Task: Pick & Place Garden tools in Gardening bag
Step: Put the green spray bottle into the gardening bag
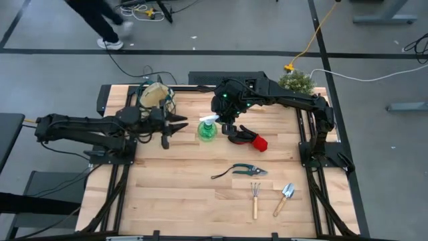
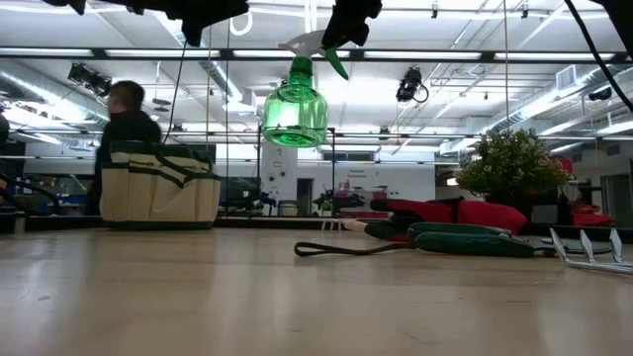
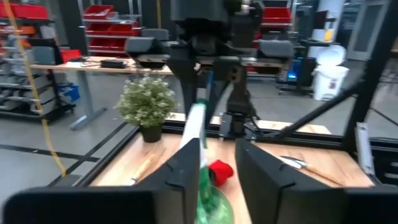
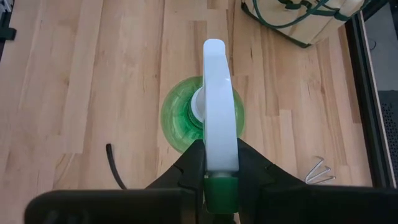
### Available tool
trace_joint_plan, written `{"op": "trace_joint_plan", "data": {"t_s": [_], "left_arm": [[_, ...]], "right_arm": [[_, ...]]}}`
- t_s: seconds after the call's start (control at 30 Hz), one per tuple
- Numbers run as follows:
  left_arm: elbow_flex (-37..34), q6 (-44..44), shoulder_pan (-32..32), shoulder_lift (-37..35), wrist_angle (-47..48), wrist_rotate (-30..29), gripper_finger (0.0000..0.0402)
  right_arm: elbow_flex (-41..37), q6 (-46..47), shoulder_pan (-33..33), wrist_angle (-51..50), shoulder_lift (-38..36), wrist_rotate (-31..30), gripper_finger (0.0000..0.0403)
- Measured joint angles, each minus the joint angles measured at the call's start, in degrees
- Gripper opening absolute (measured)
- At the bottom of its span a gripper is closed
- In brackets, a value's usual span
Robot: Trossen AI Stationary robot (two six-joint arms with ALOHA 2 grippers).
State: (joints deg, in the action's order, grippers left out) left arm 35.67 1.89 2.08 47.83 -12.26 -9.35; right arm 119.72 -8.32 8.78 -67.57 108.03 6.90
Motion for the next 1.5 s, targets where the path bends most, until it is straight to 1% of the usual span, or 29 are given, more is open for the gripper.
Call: {"op": "trace_joint_plan", "data": {"t_s": [0.07,0.2,0.37,0.5,0.67,0.8,0.9,1.0,1.4,1.5], "left_arm": [[1.5,0.1,0.0,1.5,0.2,-1.4,0.0136],[5.1,0.5,0.1,4.4,1.0,-1.4,0.0176],[11.9,0.8,0.8,9.4,10.5,-0.5,0.0214],[18.5,0.9,2.3,13.7,18.4,1.2,0.0233],[25.0,0.9,5.1,18.2,24.9,5.6,0.0238],[27.8,2.3,7.3,20.9,27.8,10.8,0.0238],[28.7,3.5,8.3,22.4,28.7,13.2,0.0238],[28.8,3.5,8.8,23.7,28.7,14.1,0.0238],[28.8,3.5,8.7,26.3,28.1,14.2,0.0238],[28.8,3.5,8.7,26.8,26.3,14.2,0.0238]], "right_arm": [[0.0,0.2,0.0,0.0,0.0,0.0,0.0055],[0.0,0.2,0.0,0.0,0.0,0.0,0.0055],[0.0,0.2,0.0,0.0,0.0,0.0,0.0055],[0.0,0.1,0.0,0.1,0.0,0.0,0.0055],[0.0,0.1,0.0,0.4,0.0,0.0,0.0055],[0.0,0.1,0.0,0.4,0.0,0.0,0.0055],[0.0,0.1,0.0,0.4,0.0,0.0,0.0055],[0.0,0.1,0.0,0.4,0.0,-0.4,0.0055],[0.0,0.1,0.0,0.5,0.0,-0.6,0.0055],[0.0,0.1,0.0,0.5,0.0,-0.5,0.0055]]}}
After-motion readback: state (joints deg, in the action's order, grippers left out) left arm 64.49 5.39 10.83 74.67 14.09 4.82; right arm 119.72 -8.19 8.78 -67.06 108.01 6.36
